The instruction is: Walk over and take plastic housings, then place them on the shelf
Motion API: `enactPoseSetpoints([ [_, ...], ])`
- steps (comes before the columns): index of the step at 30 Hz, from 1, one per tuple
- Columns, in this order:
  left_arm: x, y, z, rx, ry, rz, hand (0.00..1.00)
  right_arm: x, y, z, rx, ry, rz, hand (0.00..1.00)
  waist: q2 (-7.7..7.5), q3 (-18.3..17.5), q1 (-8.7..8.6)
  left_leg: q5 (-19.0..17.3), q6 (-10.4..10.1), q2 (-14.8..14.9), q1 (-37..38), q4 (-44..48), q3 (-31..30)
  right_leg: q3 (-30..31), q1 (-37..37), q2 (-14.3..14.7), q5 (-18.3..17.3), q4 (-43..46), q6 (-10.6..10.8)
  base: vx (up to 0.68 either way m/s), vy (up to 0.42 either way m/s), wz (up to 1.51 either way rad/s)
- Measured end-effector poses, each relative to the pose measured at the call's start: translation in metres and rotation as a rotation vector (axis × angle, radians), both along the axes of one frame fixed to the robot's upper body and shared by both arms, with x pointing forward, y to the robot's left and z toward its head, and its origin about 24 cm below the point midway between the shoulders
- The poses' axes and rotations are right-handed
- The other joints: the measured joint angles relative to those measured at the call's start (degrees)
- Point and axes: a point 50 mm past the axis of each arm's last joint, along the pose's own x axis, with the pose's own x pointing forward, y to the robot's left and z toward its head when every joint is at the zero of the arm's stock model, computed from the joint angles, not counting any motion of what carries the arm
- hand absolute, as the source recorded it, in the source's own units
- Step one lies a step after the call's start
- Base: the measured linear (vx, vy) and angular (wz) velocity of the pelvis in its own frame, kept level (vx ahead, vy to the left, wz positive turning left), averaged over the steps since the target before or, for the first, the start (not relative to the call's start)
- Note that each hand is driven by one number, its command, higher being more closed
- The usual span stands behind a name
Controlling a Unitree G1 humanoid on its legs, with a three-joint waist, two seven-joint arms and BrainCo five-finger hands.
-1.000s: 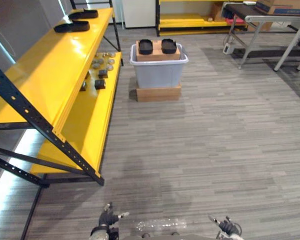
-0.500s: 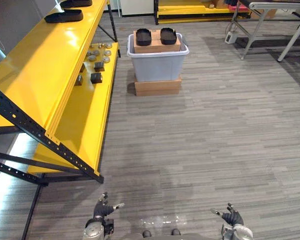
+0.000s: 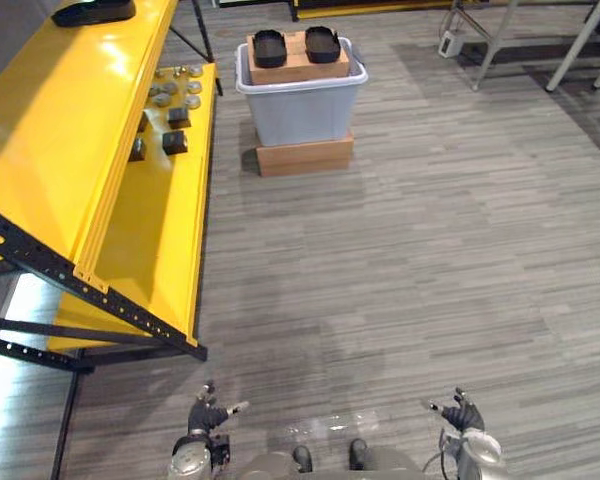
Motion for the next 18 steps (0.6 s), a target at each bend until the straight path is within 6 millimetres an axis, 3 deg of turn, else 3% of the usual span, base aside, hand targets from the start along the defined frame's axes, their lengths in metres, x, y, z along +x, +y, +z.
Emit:
enactPoseSetpoints([
  [1, 0.002, 0.0, 0.001, -0.003, -0.006, 0.002, 0.0, 0.002, -0.001, 0.001, -0.003, -0.005, 0.003, 0.0, -0.16, 0.2, -0.16, -0.2, -0.1, 0.6, 0.7, -0.5, -0.6, -1.0, -0.9, 0.1, 0.0, -1.8, -0.1, 0.5, -0.024, 0.38],
  [2, 0.009, -0.002, 0.003, -0.004, -0.024, 0.0, 0.0, 0.009, -0.002, 0.004, -0.015, -0.019, 0.017, 0.0, 1.08, 1.3, -0.75, -0.3, -0.4, 2.4, 2.0, -1.6, -1.7, -2.4, -3.1, 1.3, 0.3, -6.8, -0.5, 0.53, -0.067, 0.47],
  [4, 0.02, -0.003, 0.007, 0.002, -0.052, 0.0, 0.0, 0.02, -0.005, 0.012, -0.038, -0.057, 0.045, 0.0, 1.85, 2.7, -1.0, -0.2, -2.2, 5.0, 4.4, -3.5, -2.4, -2.7, -6.2, 3.9, 5.7, -17.3, -0.5, 0.52, -0.095, 0.4],
  [5, 0.024, -0.001, 0.01, 0.015, -0.063, -0.002, 0.0, 0.024, -0.003, 0.014, -0.043, -0.074, 0.057, 0.0, 0.47, 2.9, -1.06, -0.4, -4.9, 5.0, 6.4, -4.4, -2.9, -1.7, -6.9, 4.4, 12.6, -27.0, -1.0, 0.55, -0.157, 0.33],
  [7, 0.025, 0.001, 0.01, 0.021, -0.062, -0.003, 0.0, 0.022, -0.003, 0.013, -0.049, -0.063, 0.068, 0.0, -0.96, 2.5, -1.37, -1.9, -7.3, 4.7, 9.1, -4.3, -4.5, 0.1, -7.5, 4.1, 21.3, -27.5, -4.3, 0.6, -0.205, 0.38],
  [8, 0.027, -0.004, 0.009, 0.007, -0.064, -0.001, 0.0, 0.024, -0.006, 0.015, -0.064, -0.064, 0.067, 0.0, 0.28, 2.3, -1.94, -1.8, -7.9, 6.5, 9.6, -3.3, -5.7, -0.9, -9.1, 4.3, 20.9, -21.7, -6.6, 0.63, -0.242, 0.34],
  [10, 0.031, -0.008, 0.01, -0.003, -0.073, -0.003, 0.0, 0.035, -0.004, 0.021, -0.069, -0.101, 0.078, 0.0, 1.29, 2.2, -2.59, 1.2, -12.4, 7.7, 6.9, 3.4, -6.2, -2.5, -9.4, 5.0, 15.9, -17.5, -8.8, 0.63, -0.249, 0.2],
  [11, 0.029, -0.009, 0.007, -0.011, -0.058, 0.001, 0.0, 0.037, -0.003, 0.022, -0.069, -0.107, 0.091, 0.0, 1.74, 2.3, -2.55, 5.8, -13.3, 8.7, 3.8, 12.6, -6.3, -2.8, -6.5, 6.2, 13.4, -17.9, -9.3, 0.64, -0.262, 0.04],
  [12, 0.026, -0.011, 0.004, -0.024, -0.044, 0.009, 0.0, 0.036, 0.0, 0.021, -0.068, -0.099, 0.105, 0.0, 2.05, 2.6, -2.44, 14.0, -14.7, 9.9, -0.5, 25.4, -6.4, -3.0, -1.1, 7.7, 12.1, -21.0, -9.9, 0.65, -0.27, 0.04],
  [13, 0.024, -0.012, 0.003, -0.028, -0.042, 0.009, 0.0, 0.035, 0.001, 0.02, -0.068, -0.096, 0.112, 0.0, 2.19, 2.7, -2.32, 14.3, -15.3, 11.2, -3.1, 32.6, -6.2, -3.2, 2.0, 8.5, 11.8, -23.0, -10.1, 0.64, -0.246, 0.02],
  [14, 0.022, -0.013, 0.002, -0.032, -0.034, 0.01, 0.0, 0.035, 0.005, 0.019, -0.062, -0.093, 0.124, 0.0, 2.07, 2.8, -2.18, 13.0, -13.7, 14.0, -8.0, 44.8, -2.8, -3.0, 8.3, 10.1, 11.7, -27.2, -10.4, 0.58, -0.208, -0.02],
  [15, 0.019, -0.015, 0.0, -0.038, -0.028, 0.013, 0.0, 0.035, 0.007, 0.018, -0.055, -0.1, 0.117, 0.0, 1.64, 3.1, -1.56, 10.9, -10.4, 16.0, -11.8, 51.2, 0.7, -2.5, 14.1, 10.6, 11.5, -31.0, -10.6, 0.56, -0.186, -0.08],
  [17, 0.018, -0.018, 0.001, -0.05, -0.034, 0.016, 0.0, 0.034, 0.007, 0.018, -0.048, -0.101, 0.105, 0.0, 0.81, 3.3, -0.49, 8.7, -8.3, 16.2, -18.1, 51.6, 5.0, -1.1, 21.1, 10.5, 11.5, -36.8, -10.6, 0.53, -0.138, -0.11],
  [18, 0.018, -0.019, 0.001, -0.052, -0.036, 0.017, 0.0, 0.034, 0.007, 0.017, -0.046, -0.1, 0.104, 0.0, 0.8, 3.3, -0.22, 7.9, -8.3, 15.6, -20.3, 49.3, 5.8, -0.9, 22.7, 10.4, 11.5, -38.3, -10.6, 0.44, -0.089, -0.13],
])
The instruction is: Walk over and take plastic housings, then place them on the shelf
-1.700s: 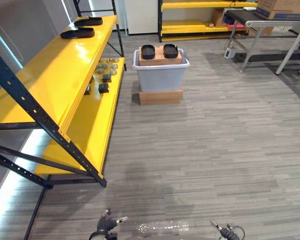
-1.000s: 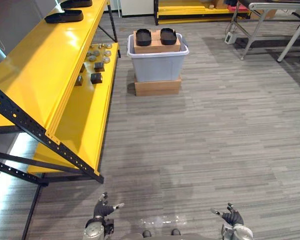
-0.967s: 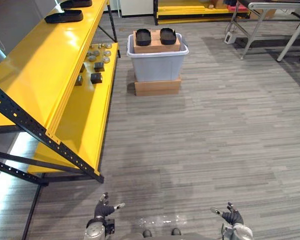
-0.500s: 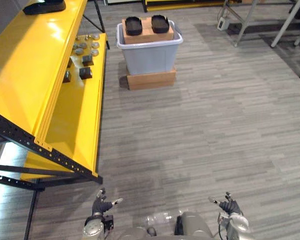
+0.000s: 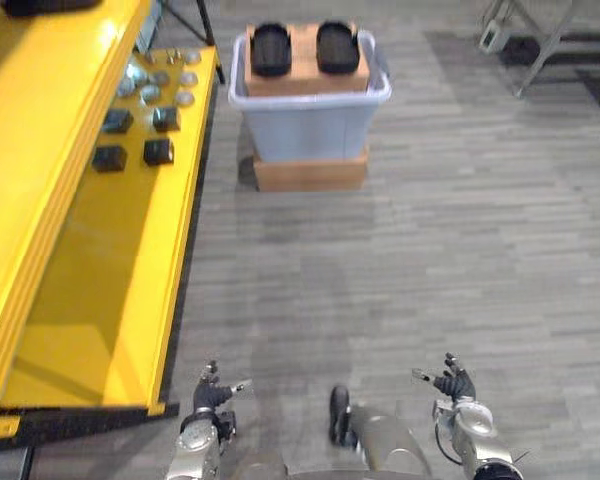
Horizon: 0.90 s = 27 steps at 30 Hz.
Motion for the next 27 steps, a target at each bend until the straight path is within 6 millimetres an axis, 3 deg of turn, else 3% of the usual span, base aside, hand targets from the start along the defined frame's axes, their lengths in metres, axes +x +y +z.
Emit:
enactPoseSetpoints([
  [3, 0.0, 0.0, 0.001, -0.008, -0.009, 0.012, 0.0, 0.001, 0.001, -0.003, 0.022, 0.017, -0.027, 0.0, -0.63, 0.8, 2.13, -1.2, 0.0, -4.8, -6.3, -24.2, 0.9, 1.6, 5.9, -1.2, -0.9, -4.7, 1.4, 0.45, 0.008, -0.28],
  [4, -0.003, -0.004, -0.001, -0.025, -0.001, 0.025, 0.0, -0.003, -0.003, -0.005, 0.023, 0.028, -0.053, 0.0, -0.28, 0.8, 2.56, 1.7, -1.9, -7.7, -6.0, -41.0, 0.1, 1.8, 9.1, -1.8, -1.6, -7.1, 2.7, 0.43, 0.073, -0.18],
  [5, -0.005, -0.008, -0.002, -0.044, 0.002, 0.035, 0.0, -0.004, -0.006, -0.005, 0.016, 0.032, -0.06, 0.0, 0.49, 0.6, 2.73, 3.5, -2.6, -8.4, -6.2, -49.0, -0.8, 2.2, 10.1, -1.6, -2.6, -8.1, 3.7, 0.43, 0.1, -0.2],
  [6, -0.006, -0.01, -0.003, -0.054, 0.006, 0.041, 0.0, -0.004, -0.008, -0.005, 0.011, 0.034, -0.061, 0.0, 1.11, 0.5, 2.75, 3.6, -2.8, -8.3, -6.7, -51.2, -1.4, 2.6, 11.0, -1.2, -3.5, -8.3, 4.1, 0.35, 0.121, -0.2],
  [7, -0.007, -0.01, -0.004, -0.054, 0.015, 0.042, 0.0, -0.006, -0.008, -0.006, 0.014, 0.042, -0.061, 0.0, 1.18, 0.5, 2.66, 6.6, -1.4, -8.5, -6.9, -50.9, -2.0, 2.9, 12.5, -1.4, -5.1, -8.2, 4.9, 0.51, 0.209, -0.15],
  [8, -0.011, -0.005, -0.005, -0.049, 0.022, 0.058, 0.0, -0.011, -0.003, -0.01, 0.03, 0.059, -0.064, 0.0, -0.29, -0.6, 2.56, 11.2, 1.1, -10.6, -6.6, -49.0, -1.8, 3.1, 13.9, -3.6, -8.0, -6.9, 7.0, 0.67, 0.249, -0.08],
  [10, -0.009, -0.008, -0.005, -0.056, 0.017, 0.056, 0.0, -0.019, -0.003, -0.014, 0.03, 0.08, -0.067, 0.0, -1.0, -1.1, 2.55, 11.5, 2.1, -11.3, -8.3, -44.0, -1.6, 3.3, 12.3, -5.3, -10.7, -0.6, 9.1, 0.66, 0.218, -0.08],
  [12, -0.01, -0.006, -0.005, -0.052, 0.024, 0.054, 0.0, -0.03, 0.001, -0.021, 0.06, 0.12, -0.099, 0.0, -2.61, -1.5, 2.5, 5.4, 4.5, -13.7, -5.9, -41.0, -0.4, 4.9, 4.1, -9.2, -11.9, 22.4, 12.5, 0.6, 0.206, -0.04],
  [13, -0.01, -0.006, -0.005, -0.05, 0.024, 0.052, 0.0, -0.033, 0.001, -0.023, 0.066, 0.127, -0.112, 0.0, -2.99, -1.4, 2.37, 4.4, 5.1, -14.6, -4.3, -40.8, -0.4, 5.6, 1.5, -10.5, -10.2, 30.3, 14.9, 0.58, 0.203, 0.17],
  [14, -0.009, -0.005, -0.005, -0.046, 0.024, 0.049, 0.0, -0.04, 0.001, -0.026, 0.07, 0.148, -0.118, 0.0, -3.38, -1.4, 2.24, 1.9, 5.9, -16.2, -0.6, -40.5, -0.6, 6.9, -3.2, -12.5, -7.3, 44.6, 16.3, 0.6, 0.185, 0.24],
  [15, -0.01, -0.004, -0.005, -0.043, 0.026, 0.049, 0.0, -0.045, 0.002, -0.028, 0.071, 0.168, -0.113, 0.0, -3.14, -1.2, 2.06, -0.1, 6.3, -16.8, 4.2, -41.1, -0.7, 5.7, -6.5, -14.5, -7.9, 53.6, 14.3, 0.6, 0.167, 0.17],
  [17, -0.011, -0.004, -0.005, -0.038, 0.03, 0.042, 0.0, -0.05, 0.003, -0.03, 0.07, 0.184, -0.105, 0.0, -2.25, -1.6, 1.49, -1.9, 6.6, -16.8, 11.1, -44.5, -1.5, 1.4, -10.9, -16.1, -10.2, 55.3, 10.3, 0.58, 0.119, 0.08],
  [18, -0.011, -0.002, -0.005, -0.029, 0.031, 0.03, 0.0, -0.044, 0.004, -0.028, 0.069, 0.171, -0.094, 0.0, -1.71, -1.4, 0.92, -2.3, 6.7, -16.3, 15.0, -47.0, -2.1, -1.4, -14.4, -16.0, -11.7, 51.7, 9.0, 0.66, 0.078, 0.11],
  [19, -0.01, -0.001, -0.004, -0.025, 0.028, 0.028, 0.0, -0.043, 0.005, -0.028, 0.068, 0.168, -0.09, 0.0, -1.43, -1.3, 0.76, -2.3, 6.6, -16.0, 16.7, -48.0, -2.3, -2.8, -15.8, -15.7, -12.4, 48.5, 9.2, 0.64, 0.018, 0.16],
  [20, -0.008, -0.001, -0.004, -0.025, 0.023, 0.026, 0.0, -0.04, 0.005, -0.026, 0.067, 0.159, -0.088, 0.0, -0.91, -1.1, 0.31, -2.4, 6.3, -15.0, 19.2, -49.8, -2.7, -4.5, -18.5, -14.6, -12.4, 39.9, 9.4, 0.52, -0.019, 0.28],
  [22, -0.004, -0.001, -0.002, -0.022, 0.012, 0.022, 0.0, -0.039, 0.004, -0.026, 0.066, 0.155, -0.087, 0.0, -0.17, -0.7, -0.59, -3.8, 3.9, -13.1, 22.1, -50.9, -4.2, -4.1, -20.9, -11.7, -9.2, 24.7, 10.2, 0.54, -0.071, 0.44],
  [23, -0.005, 0.003, -0.002, -0.011, 0.014, 0.021, 0.0, -0.042, 0.006, -0.027, 0.07, 0.165, -0.087, 0.0, -0.85, -0.9, -0.7, -4.9, 2.0, -12.8, 23.9, -51.7, -4.8, -1.8, -21.3, -10.0, -3.3, 14.2, 10.0, 0.54, -0.101, 0.41],
  [24, -0.006, 0.004, -0.002, -0.007, 0.02, 0.018, 0.0, -0.046, 0.006, -0.029, 0.068, 0.175, -0.087, 0.0, -1.3, -0.9, -0.68, -5.6, 0.9, -12.8, 24.9, -52.0, -5.0, -1.0, -21.3, -9.7, 0.9, 11.6, 9.3, 0.58, -0.16, 0.48],
  [25, -0.012, 0.005, -0.005, -0.002, 0.04, 0.017, 0.0, -0.056, 0.006, -0.032, 0.066, 0.203, -0.09, 0.0, -2.6, -1.8, -0.8, -6.7, -0.8, -13.0, 27.0, -51.8, -5.8, 0.9, -21.1, -9.6, 8.1, 11.8, 7.4, 0.62, -0.215, 0.25],
  [26, -0.018, 0.001, -0.01, -0.018, 0.066, 0.024, 0.0, -0.058, 0.0, -0.032, 0.051, 0.214, -0.09, 0.0, -1.24, -2.6, -0.6, -7.0, -1.7, -11.1, 28.1, -51.1, -6.4, 0.9, -21.5, -8.5, 7.9, 15.3, 5.5, 0.64, -0.229, 0.16],
  [27, -0.022, 0.001, -0.011, -0.019, 0.076, 0.026, 0.0, -0.058, 0.0, -0.031, 0.049, 0.211, -0.09, 0.0, -0.87, -3.0, -0.67, -6.7, -2.2, -10.5, 27.6, -49.6, -6.5, 0.6, -21.6, -8.0, 6.1, 16.1, 4.9, 0.61, -0.236, -0.06],
])
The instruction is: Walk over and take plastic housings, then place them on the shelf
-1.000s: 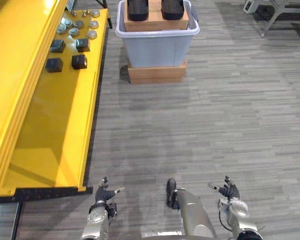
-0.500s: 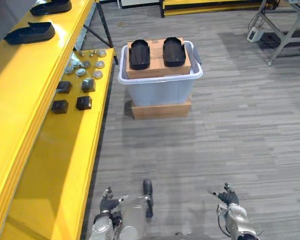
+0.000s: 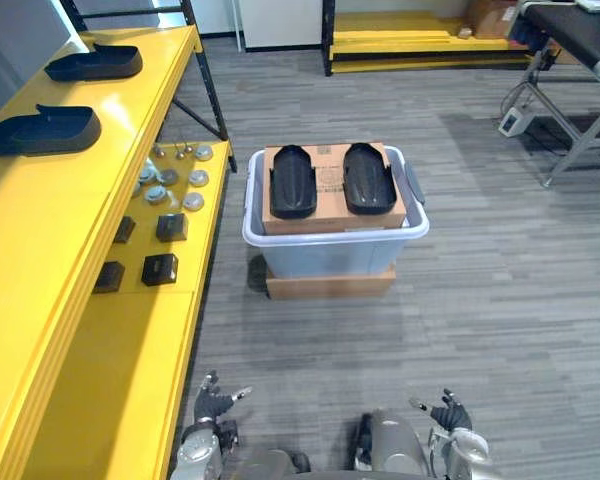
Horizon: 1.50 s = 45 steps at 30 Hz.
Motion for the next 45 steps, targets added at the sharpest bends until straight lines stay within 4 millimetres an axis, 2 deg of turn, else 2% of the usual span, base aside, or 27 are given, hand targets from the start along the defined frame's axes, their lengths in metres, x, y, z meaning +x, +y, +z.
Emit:
enactPoseSetpoints([
  [2, -0.004, -0.004, -0.003, -0.016, 0.017, 0.011, 0.0, 0.009, 0.001, 0.004, -0.002, -0.031, 0.009, 0.0, 1.13, 0.2, -0.19, 1.9, -2.8, 2.3, -5.0, 13.7, 0.3, -1.0, 2.1, 1.9, -3.2, 0.2, -1.3, 0.51, -0.214, -0.01],
  [3, -0.004, -0.008, -0.004, -0.033, 0.015, 0.028, 0.0, 0.009, 0.002, 0.004, -0.003, -0.034, 0.021, 0.0, 1.86, 0.5, -0.1, 6.6, -3.3, 4.5, -9.8, 26.9, 0.2, -1.5, 6.1, 3.3, -4.8, -1.5, -1.9, 0.61, -0.225, 0.0],
  [4, -0.006, -0.01, -0.005, -0.043, 0.018, 0.028, 0.0, 0.011, 0.008, 0.004, 0.003, -0.042, 0.044, 0.0, 1.93, 1.1, 0.09, 5.9, -1.3, 8.4, -14.5, 40.6, 1.8, -1.5, 11.7, 5.1, -6.1, -4.3, -2.9, 0.59, -0.207, -0.04],
  [6, -0.006, -0.01, -0.005, -0.05, 0.018, 0.019, 0.0, 0.014, 0.013, 0.005, 0.016, -0.061, 0.041, 0.0, 0.93, 1.6, 0.31, 4.2, 0.9, 10.0, -18.1, 46.3, 3.3, -0.7, 16.3, 5.5, -7.1, -6.3, -3.1, 0.44, -0.137, -0.19],
  [7, -0.006, -0.01, -0.005, -0.052, 0.017, 0.019, 0.0, 0.014, 0.013, 0.005, 0.018, -0.066, 0.035, 0.0, 0.67, 1.6, 0.45, 3.9, 1.4, 10.2, -19.4, 46.2, 3.6, -0.3, 17.7, 5.5, -7.2, -7.1, -3.1, 0.39, -0.099, -0.32],
  [10, -0.004, -0.012, -0.004, -0.058, 0.013, 0.019, 0.0, 0.012, 0.009, 0.005, 0.021, -0.07, -0.007, 0.0, 0.28, 2.1, 1.41, 2.3, 0.6, 9.4, -23.2, 32.1, 4.9, 1.3, 21.8, 4.0, -7.3, -9.7, -2.8, 0.32, -0.004, -0.4],
  [11, -0.003, -0.013, -0.004, -0.059, 0.011, 0.018, 0.0, 0.009, 0.005, 0.005, 0.019, -0.066, -0.032, 0.0, 0.22, 2.2, 1.43, 3.1, -0.4, 8.1, -23.6, 22.8, 4.7, 1.6, 22.4, 3.2, -7.9, -9.7, -1.8, 0.25, 0.095, -0.28],
  [12, -0.003, -0.015, -0.005, -0.062, 0.013, 0.009, 0.0, 0.005, 0.0, 0.005, 0.006, -0.057, -0.044, 0.0, 1.2, 2.0, 1.28, 7.5, -2.0, 7.3, -23.1, 12.5, 3.7, 2.1, 22.9, 3.1, -9.0, -9.7, -0.1, 0.24, 0.117, -0.25],
  [13, -0.003, -0.018, -0.005, -0.066, 0.014, -0.002, 0.0, 0.002, -0.005, 0.005, -0.006, -0.051, -0.051, 0.0, 2.62, 1.8, 1.28, 12.5, -1.6, 7.6, -23.1, 8.7, 2.8, 2.2, 23.2, 3.9, -9.5, -9.7, 0.7, 0.24, 0.162, -0.15],
  [14, -0.002, -0.02, -0.005, -0.07, 0.014, -0.01, 0.0, -0.002, -0.011, 0.005, -0.015, -0.04, -0.072, 0.0, 4.46, 1.7, 1.04, 12.8, 0.5, 7.4, -22.2, 6.7, 1.9, 2.5, 23.8, 4.5, -11.1, -9.4, 1.9, 0.26, 0.216, 0.06],
  [15, 0.002, -0.018, -0.003, -0.062, 0.004, -0.015, 0.0, -0.003, -0.012, 0.005, -0.012, -0.037, -0.081, 0.0, 3.02, 1.5, 0.41, 13.3, 1.1, 5.7, -20.9, 4.3, 2.1, 2.5, 23.6, 2.1, -11.6, -8.9, 2.8, 0.24, 0.214, 0.1],
  [18, -0.003, -0.006, -0.004, -0.029, 0.023, -0.017, 0.0, -0.003, -0.012, 0.005, -0.008, -0.046, -0.099, 0.0, 0.37, 0.9, 0.19, 14.1, 2.1, 3.0, -19.0, 0.1, 4.2, 3.7, 23.4, -0.4, -12.1, -9.6, 4.2, 0.16, 0.133, -0.08],
  [21, -0.005, 0.002, -0.004, -0.005, 0.032, -0.023, 0.0, 0.001, -0.022, 0.01, -0.018, -0.082, -0.152, 0.0, -0.3, 0.7, 0.43, 14.5, 2.8, 1.9, -17.5, -2.4, 5.6, 5.0, 23.5, -1.4, -11.7, -10.8, 4.9, 0.09, 0.068, -0.21],
  [24, -0.005, 0.01, -0.003, 0.02, 0.034, -0.028, 0.0, 0.017, -0.04, 0.031, -0.071, -0.2, -0.19, 0.0, -0.22, 0.4, 0.05, 15.1, 3.3, 1.1, -16.4, -5.1, 7.0, 6.5, 23.4, -2.2, -10.9, -12.6, 5.9, 0.05, 0.046, -0.25],
  [27, -0.005, 0.012, -0.002, 0.038, 0.035, -0.047, 0.0, 0.033, -0.059, 0.065, -0.181, -0.351, -0.2, 0.0, -0.33, -0.4, -0.24, 16.4, 3.7, 0.4, -15.2, -8.8, 8.1, 7.6, 23.2, -2.4, -9.8, -14.5, 6.2, 0.03, 0.026, -0.2],
  [28, -0.003, 0.011, 0.0, 0.043, 0.025, -0.06, 0.0, 0.04, -0.067, 0.085, -0.23, -0.444, -0.212, 0.0, -0.51, -1.0, -0.36, 17.5, 3.8, 0.1, -14.6, -11.0, 8.4, 8.0, 22.7, -2.4, -9.3, -14.8, 6.4, 0.04, 0.037, -0.09],
  [31, -0.004, 0.01, 0.001, 0.047, 0.016, -0.07, 0.0, 0.05, -0.071, 0.106, -0.279, -0.539, -0.225, 0.0, -0.82, -1.5, -0.48, 18.4, 4.0, 0.0, -14.0, -12.9, 8.6, 8.5, 22.5, -2.3, -8.4, -15.5, 6.6, 0.02, 0.026, -0.06],
  [35, -0.013, 0.003, -0.002, 0.04, 0.037, -0.107, 0.0, 0.072, -0.068, 0.137, -0.33, -0.675, -0.208, 0.0, -1.0, -1.8, -0.19, 20.8, 4.3, -0.4, -12.5, -17.1, 8.5, 8.6, 22.4, -2.1, -6.9, -16.3, 6.8, 0.0, 0.026, -0.01],
  [37, -0.016, 0.002, -0.003, 0.041, 0.044, -0.113, 0.0, 0.084, -0.064, 0.146, -0.351, -0.71, -0.179, 0.0, -1.0, -1.8, -0.16, 21.9, 4.5, -0.6, -12.3, -18.7, 8.5, 8.7, 22.0, -2.2, -6.6, -16.5, 6.8, -0.05, 0.029, 0.0],
  [41, -0.02, -0.002, -0.005, 0.031, 0.058, -0.14, 0.0, 0.128, -0.042, 0.175, -0.411, -0.806, -0.016, 0.0, -0.92, -1.8, 0.22, 23.4, 5.0, -1.3, -13.5, -19.8, 8.2, 8.5, 20.4, -2.7, -6.3, -16.5, 7.1, -0.11, 0.045, 0.02],
  [45, -0.016, -0.009, -0.005, 0.017, 0.05, -0.176, 0.0, 0.168, -0.03, 0.196, -0.482, -0.836, 0.097, 0.0, 0.47, -0.6, 1.19, 24.3, 5.0, -1.9, -16.2, -20.1, 6.0, 6.7, 18.8, -3.1, -5.8, -17.4, 7.7, -0.14, 0.041, 0.18],
])
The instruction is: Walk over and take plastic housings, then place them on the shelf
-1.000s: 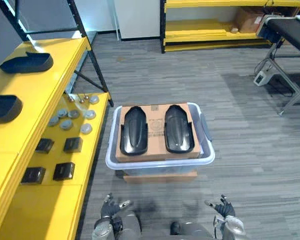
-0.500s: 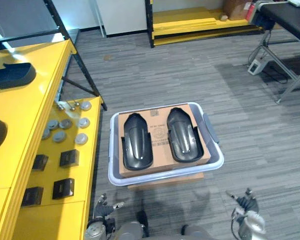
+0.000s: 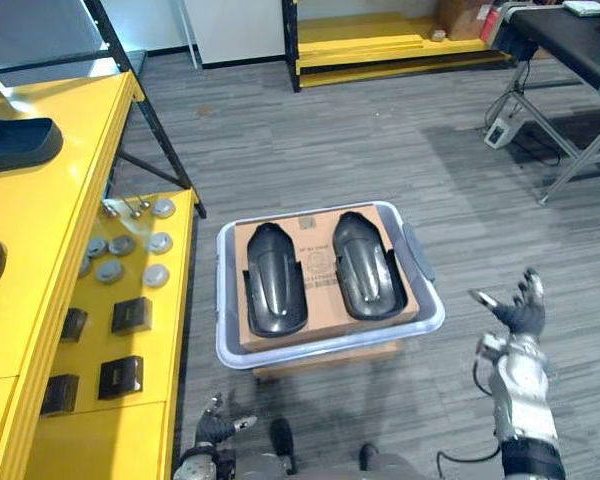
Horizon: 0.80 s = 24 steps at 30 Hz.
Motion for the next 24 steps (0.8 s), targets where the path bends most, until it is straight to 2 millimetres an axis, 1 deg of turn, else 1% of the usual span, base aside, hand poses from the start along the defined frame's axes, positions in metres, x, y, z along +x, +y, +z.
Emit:
enactPoseSetpoints([
  [1, 0.002, -0.001, 0.0, -0.001, -0.004, -0.004, 0.0, 0.004, -0.001, 0.001, -0.007, 0.005, 0.0, 0.0, 0.15, 0.3, 0.36, 0.2, -0.1, -0.1, -0.6, 0.0, -0.5, -0.3, -0.4, 0.0, 0.1, 0.0, -0.1, -0.11, 0.052, 0.32],
  [3, 0.006, -0.001, 0.002, 0.001, -0.017, -0.004, 0.0, 0.018, 0.001, 0.005, 0.0, 0.016, -0.004, 0.0, 0.54, 1.9, 0.9, 0.5, -0.1, -0.2, -1.8, 0.0, -1.7, -1.5, -0.6, 0.0, 0.3, -0.9, 0.0, -0.08, 0.039, 0.25],
  [5, 0.01, -0.002, 0.004, 0.001, -0.033, -0.001, 0.0, 0.036, 0.003, 0.009, 0.019, 0.047, -0.018, 0.0, 0.81, 3.5, 2.13, 1.4, -0.2, -0.4, -3.7, 0.0, -3.0, -2.0, -2.3, 0.0, 0.9, -1.1, 0.1, -0.06, 0.036, 0.18],
  [6, 0.013, -0.002, 0.005, 0.005, -0.047, 0.004, 0.0, 0.043, 0.003, 0.013, 0.026, 0.054, -0.023, 0.0, 1.03, 4.3, 2.0, 1.8, 0.3, -0.5, -4.4, 0.0, -3.6, -2.8, -2.5, 0.0, 1.3, -1.2, -0.3, -0.01, 0.028, 0.28],
  [7, 0.016, -0.003, 0.007, 0.006, -0.063, 0.001, 0.0, 0.048, 0.001, 0.017, 0.025, 0.056, -0.037, 0.0, 1.09, 5.3, 2.1, 2.1, 0.3, -0.6, -4.8, 0.1, -4.1, -3.0, -2.4, -0.1, 1.6, -1.5, -0.1, 0.03, 0.021, 0.33],
  [9, 0.021, -0.003, 0.009, 0.004, -0.08, 0.003, 0.0, 0.06, 0.0, 0.027, 0.025, 0.057, -0.045, 0.0, 1.15, 6.7, 2.34, 2.7, 1.2, -0.8, -5.9, 0.4, -4.3, -3.5, -2.9, -0.1, 2.4, -2.0, 0.3, 0.06, 0.014, 0.17],
  [10, 0.027, -0.004, 0.012, 0.008, -0.101, 0.016, 0.0, 0.07, -0.001, 0.04, 0.025, 0.045, -0.062, 0.0, 1.2, 8.3, 2.51, 3.4, 1.6, -0.9, -6.6, 0.4, -4.3, -3.6, -3.6, -0.2, 2.5, -2.0, 0.3, 0.05, -0.002, 0.03],
  [11, 0.028, -0.004, 0.012, 0.005, -0.105, 0.017, 0.0, 0.071, -0.002, 0.042, 0.025, 0.043, -0.066, 0.0, 1.22, 8.6, 2.55, 3.4, 1.6, -1.0, -6.6, 0.4, -4.4, -3.6, -3.6, -0.2, 2.5, -2.0, 0.3, 0.06, -0.008, 0.03],
  [12, 0.033, -0.005, 0.014, 0.0, -0.123, 0.018, 0.0, 0.075, -0.006, 0.048, 0.021, 0.044, -0.079, 0.0, 1.34, 9.7, 2.71, 3.4, 1.6, -1.0, -6.7, 0.4, -4.5, -4.0, -3.7, -0.3, 2.5, -2.0, 0.3, 0.03, -0.008, 0.02],
  [14, 0.035, -0.007, 0.016, -0.001, -0.143, 0.016, 0.0, 0.079, -0.012, 0.053, 0.028, 0.06, -0.1, 0.0, 1.47, 10.2, 3.03, 3.4, 1.7, -1.0, -7.7, 0.4, -4.5, -4.1, -4.6, -0.2, 2.5, -2.0, 0.3, 0.06, -0.025, 0.0],
  [16, 0.038, -0.01, 0.017, 0.001, -0.147, 0.014, 0.0, 0.081, -0.021, 0.056, 0.034, 0.081, -0.137, 0.0, 1.93, 11.2, 3.27, 3.5, 1.6, -1.0, -8.1, 0.4, -4.6, -4.2, -5.0, -0.2, 2.5, -2.0, 0.3, 0.06, -0.032, 0.02],
  [17, 0.041, -0.014, 0.018, -0.007, -0.156, 0.013, 0.0, 0.081, -0.027, 0.056, 0.049, 0.095, -0.167, 0.0, 2.53, 12.1, 3.36, 3.5, 1.6, -1.0, -8.2, 0.4, -5.0, -4.3, -5.1, -0.1, 2.5, -1.9, 0.3, 0.03, -0.019, 0.05],
  [19, 0.045, -0.018, 0.018, -0.017, -0.164, 0.014, 0.0, 0.081, -0.03, 0.056, 0.055, 0.113, -0.179, 0.0, 2.98, 12.5, 3.34, 3.6, 1.4, -0.9, -8.7, 0.4, -5.2, -4.4, -5.4, 0.0, 2.5, -1.9, 0.3, 0.03, -0.019, 0.04],
  [20, 0.046, -0.02, 0.019, -0.028, -0.168, 0.021, 0.0, 0.081, -0.031, 0.053, 0.067, 0.129, -0.184, 1.0, 3.16, 12.7, 3.17, 3.8, 1.1, -0.9, -9.2, 0.4, -5.8, -4.5, -5.6, 0.0, 2.5, -1.9, 0.3, 0.04, -0.027, 0.05],
  [21, 0.048, -0.021, 0.02, -0.03, -0.174, 0.021, 0.0, 0.081, -0.031, 0.049, 0.075, 0.156, -0.188, 1.0, 3.15, 13.3, 2.97, 4.1, 0.7, -0.9, -9.2, 0.4, -6.1, -4.7, -5.6, 0.0, 2.6, -1.8, 0.2, 0.04, -0.031, 0.06],
  [24, 0.05, -0.021, 0.02, -0.029, -0.175, 0.029, 0.0, 0.078, -0.035, 0.039, 0.117, 0.202, -0.2, 1.0, 3.24, 14.0, 2.63, 4.2, 0.6, -0.8, -9.3, 0.3, -7.3, -4.9, -5.5, 0.2, 2.6, -1.7, 0.1, -0.01, -0.018, 0.08],
])
